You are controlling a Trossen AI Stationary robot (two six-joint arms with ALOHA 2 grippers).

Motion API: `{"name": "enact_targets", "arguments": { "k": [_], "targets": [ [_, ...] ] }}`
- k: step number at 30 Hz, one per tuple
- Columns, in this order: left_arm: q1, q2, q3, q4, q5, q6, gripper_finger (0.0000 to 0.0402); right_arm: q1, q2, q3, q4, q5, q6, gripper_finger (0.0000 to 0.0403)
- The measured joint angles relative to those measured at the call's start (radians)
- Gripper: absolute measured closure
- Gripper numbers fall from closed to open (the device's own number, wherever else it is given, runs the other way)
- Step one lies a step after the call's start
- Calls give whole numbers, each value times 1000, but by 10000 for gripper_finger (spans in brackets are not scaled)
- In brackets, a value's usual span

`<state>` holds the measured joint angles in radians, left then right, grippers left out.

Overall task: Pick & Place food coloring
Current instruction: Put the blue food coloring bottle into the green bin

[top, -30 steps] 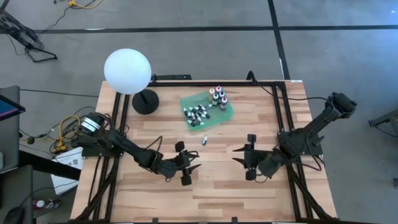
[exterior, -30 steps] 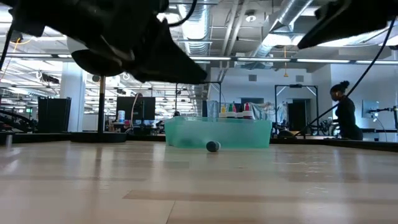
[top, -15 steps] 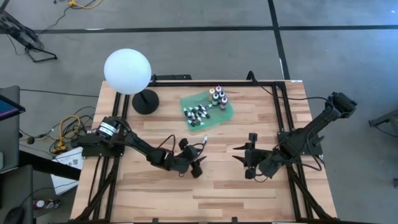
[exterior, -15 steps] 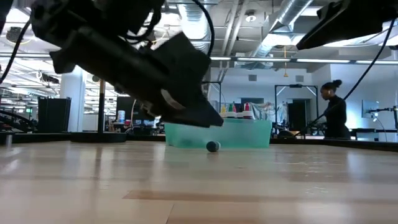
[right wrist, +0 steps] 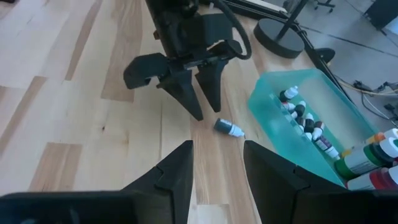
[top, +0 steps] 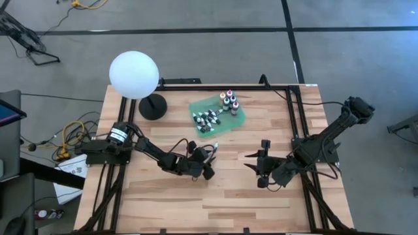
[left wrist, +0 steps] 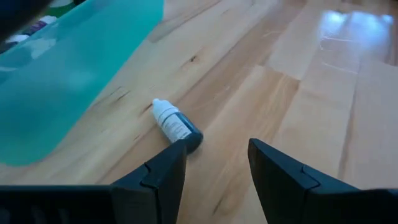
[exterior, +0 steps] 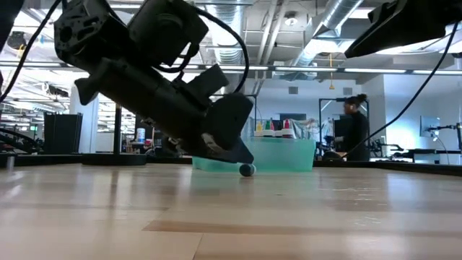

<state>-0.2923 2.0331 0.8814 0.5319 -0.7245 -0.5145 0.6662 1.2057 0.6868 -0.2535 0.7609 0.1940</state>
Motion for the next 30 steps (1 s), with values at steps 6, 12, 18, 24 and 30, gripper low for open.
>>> {"name": "enact_targets", "arguments": {
  "k": [6,12,18,24,30],
  "targets": [
    [24,0,0,9,9,5,233,0,0,0,0,-2,1,268],
    [53,0,0,3,47,-3,233,0,0,0,0,-2,8,269],
    [75,-1,0,5,85,-17,233,0,0,0,0,-2,9,269],
    [85,-1,0,5,91,-24,233,-1,0,0,0,-2,9,269],
    [96,-1,0,5,127,-25,233,-1,0,0,0,-2,9,269]
  ]
}}
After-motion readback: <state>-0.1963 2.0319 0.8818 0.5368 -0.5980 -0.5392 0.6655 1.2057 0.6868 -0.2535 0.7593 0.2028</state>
